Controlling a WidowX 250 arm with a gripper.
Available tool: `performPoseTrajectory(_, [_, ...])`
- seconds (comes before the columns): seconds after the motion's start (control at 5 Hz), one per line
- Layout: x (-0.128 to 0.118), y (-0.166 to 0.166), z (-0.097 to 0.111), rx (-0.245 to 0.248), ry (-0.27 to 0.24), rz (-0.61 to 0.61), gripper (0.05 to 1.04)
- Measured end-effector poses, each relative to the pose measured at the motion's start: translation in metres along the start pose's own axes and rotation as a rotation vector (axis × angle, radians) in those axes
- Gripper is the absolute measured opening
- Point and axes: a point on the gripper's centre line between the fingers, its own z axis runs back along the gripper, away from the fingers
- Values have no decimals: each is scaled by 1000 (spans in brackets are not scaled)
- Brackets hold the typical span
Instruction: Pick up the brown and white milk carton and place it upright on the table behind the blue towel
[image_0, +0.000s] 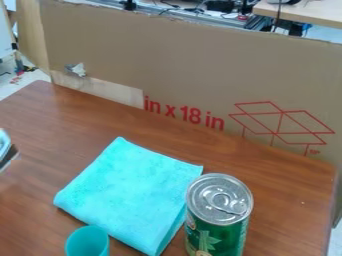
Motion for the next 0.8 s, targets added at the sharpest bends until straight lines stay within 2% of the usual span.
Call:
performPoseTrajectory(0.2, [36, 14, 1, -6, -1, 1, 802])
performPoseTrajectory(0.4, [68, 38, -15, -58, 31, 26, 802])
performPoseTrajectory(0.6, [95, 42, -47, -150, 89, -2, 802])
performPoseTrajectory(0.8, [103, 38, -55, -124, 123, -31, 802])
